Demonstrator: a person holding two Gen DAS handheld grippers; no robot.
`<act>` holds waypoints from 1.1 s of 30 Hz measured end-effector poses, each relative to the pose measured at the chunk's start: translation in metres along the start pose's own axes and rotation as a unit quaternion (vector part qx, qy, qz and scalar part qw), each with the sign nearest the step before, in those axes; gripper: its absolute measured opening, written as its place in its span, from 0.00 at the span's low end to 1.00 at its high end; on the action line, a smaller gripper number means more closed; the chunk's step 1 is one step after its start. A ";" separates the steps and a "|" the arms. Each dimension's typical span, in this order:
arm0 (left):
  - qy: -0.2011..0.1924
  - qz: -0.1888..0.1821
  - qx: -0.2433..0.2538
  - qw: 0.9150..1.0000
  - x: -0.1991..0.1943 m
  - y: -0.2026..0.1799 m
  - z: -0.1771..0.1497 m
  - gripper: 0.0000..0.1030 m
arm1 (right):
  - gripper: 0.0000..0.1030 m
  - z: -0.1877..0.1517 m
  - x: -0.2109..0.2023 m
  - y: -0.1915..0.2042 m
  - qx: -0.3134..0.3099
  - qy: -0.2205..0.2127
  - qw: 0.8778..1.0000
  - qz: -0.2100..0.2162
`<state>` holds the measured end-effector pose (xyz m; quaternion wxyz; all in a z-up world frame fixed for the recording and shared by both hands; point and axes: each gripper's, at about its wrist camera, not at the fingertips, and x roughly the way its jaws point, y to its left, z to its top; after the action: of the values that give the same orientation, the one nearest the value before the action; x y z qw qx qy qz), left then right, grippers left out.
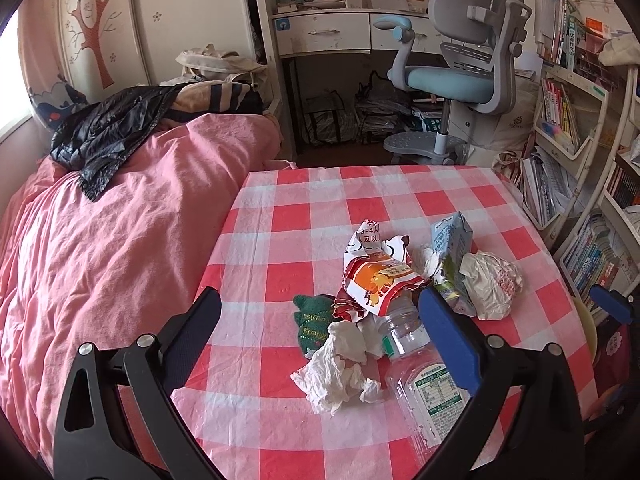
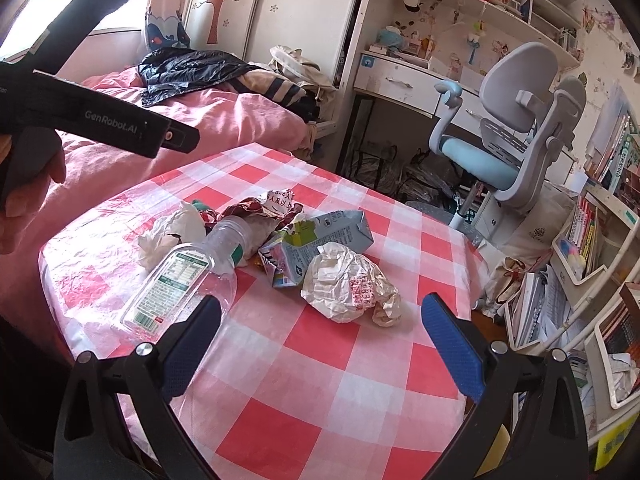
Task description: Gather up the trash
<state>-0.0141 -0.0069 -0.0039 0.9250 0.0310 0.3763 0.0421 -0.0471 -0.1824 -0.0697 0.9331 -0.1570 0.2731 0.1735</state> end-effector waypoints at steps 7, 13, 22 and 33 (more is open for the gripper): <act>-0.003 -0.010 0.002 1.000 -0.003 -0.001 0.000 0.93 | 0.94 0.001 0.002 0.005 -0.005 0.004 1.000 0.003; -0.003 -0.012 -0.002 1.000 -0.004 -0.002 0.000 0.93 | 0.94 0.002 0.002 0.005 0.000 0.004 1.000 0.005; 0.009 -0.003 -0.001 1.000 0.002 0.000 0.001 0.93 | 0.94 0.002 0.004 0.006 -0.004 0.007 1.000 0.007; 0.014 -0.007 -0.007 1.000 0.003 0.003 0.000 0.93 | 0.94 0.001 0.005 0.009 -0.013 0.009 1.000 0.008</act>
<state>-0.0117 -0.0039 -0.0058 0.9202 0.0215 0.3890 0.0383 -0.0464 -0.1728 -0.0734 0.9270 -0.1689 0.2808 0.1826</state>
